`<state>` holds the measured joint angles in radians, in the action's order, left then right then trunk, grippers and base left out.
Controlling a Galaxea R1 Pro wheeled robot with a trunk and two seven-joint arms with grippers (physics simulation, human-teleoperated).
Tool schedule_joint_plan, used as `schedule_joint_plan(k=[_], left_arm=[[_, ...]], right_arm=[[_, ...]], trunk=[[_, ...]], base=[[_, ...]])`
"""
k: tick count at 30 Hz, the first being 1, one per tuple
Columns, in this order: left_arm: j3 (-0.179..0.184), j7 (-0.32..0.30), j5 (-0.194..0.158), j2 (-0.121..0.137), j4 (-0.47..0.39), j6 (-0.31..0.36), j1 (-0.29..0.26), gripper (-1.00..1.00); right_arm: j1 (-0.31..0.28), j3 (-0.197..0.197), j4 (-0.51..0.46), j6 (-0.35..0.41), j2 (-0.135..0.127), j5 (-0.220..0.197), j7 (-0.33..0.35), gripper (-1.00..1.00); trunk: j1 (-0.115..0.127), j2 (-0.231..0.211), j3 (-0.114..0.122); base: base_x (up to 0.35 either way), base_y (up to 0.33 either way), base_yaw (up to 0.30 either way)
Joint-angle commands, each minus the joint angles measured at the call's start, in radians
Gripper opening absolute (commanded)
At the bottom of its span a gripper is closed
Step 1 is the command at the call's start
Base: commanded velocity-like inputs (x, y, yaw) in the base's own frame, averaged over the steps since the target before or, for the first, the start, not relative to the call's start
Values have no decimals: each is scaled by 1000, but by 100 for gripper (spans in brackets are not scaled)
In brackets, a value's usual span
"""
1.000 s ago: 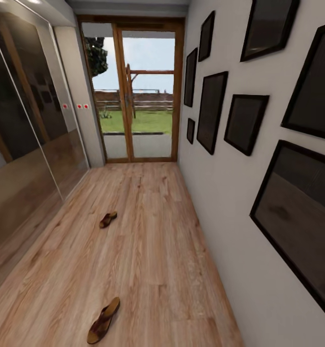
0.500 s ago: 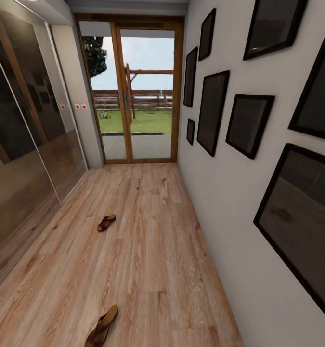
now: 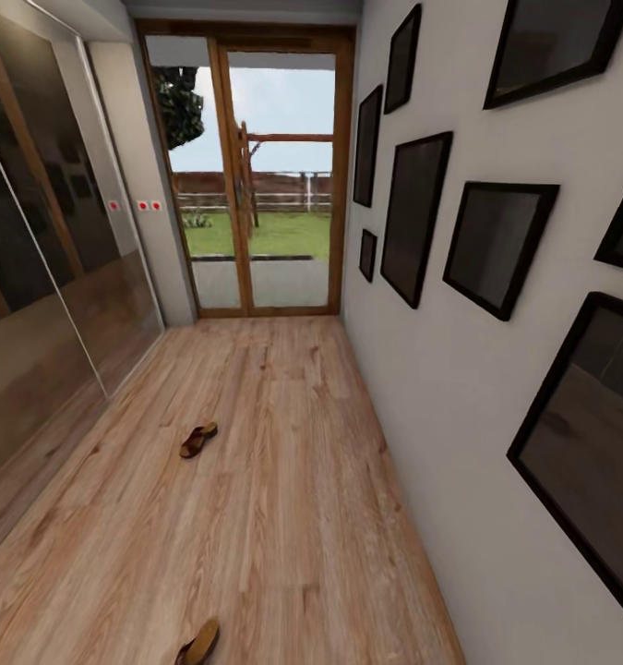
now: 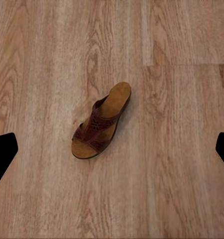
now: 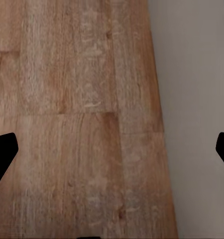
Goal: Pick up the two gym shoes and the two sandals from the corridor floor and place them onto the hallstand (shoe rack) in the corridor, making sure they are on the rack and not on the floor. Arrange them so the two gym shoes are next to each other and the two sandals are next to each other.
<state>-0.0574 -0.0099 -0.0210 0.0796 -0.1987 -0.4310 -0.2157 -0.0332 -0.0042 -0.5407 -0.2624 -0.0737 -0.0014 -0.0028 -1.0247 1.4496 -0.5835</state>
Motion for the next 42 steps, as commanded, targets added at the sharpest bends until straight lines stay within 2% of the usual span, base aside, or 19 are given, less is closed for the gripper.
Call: schedule_joint_plan(k=[1,22,34,42], left_arm=[[-2,-1,-2,0,1,-3,-1,100],[-2,-1,-2,0,1,-3,1,100],[-2,-1,-2,0,1,-3,1,100],[-2,-1,-3,0,1,-3,1,100]], right_arm=[[-1,0,1,-3,0,0,0,100],[-1,0,2,-3,0,0,0,100],[-1,0,2,-3,0,1,0,100],[-1,1,2,-3,0,1,0,100]], trunk=[[0,0,-1],[0,0,-1],[0,0,-1],[0,0,-1]], base=[[183,0,0],[119,-53,0],[17,-8,0],[246,0,0]])
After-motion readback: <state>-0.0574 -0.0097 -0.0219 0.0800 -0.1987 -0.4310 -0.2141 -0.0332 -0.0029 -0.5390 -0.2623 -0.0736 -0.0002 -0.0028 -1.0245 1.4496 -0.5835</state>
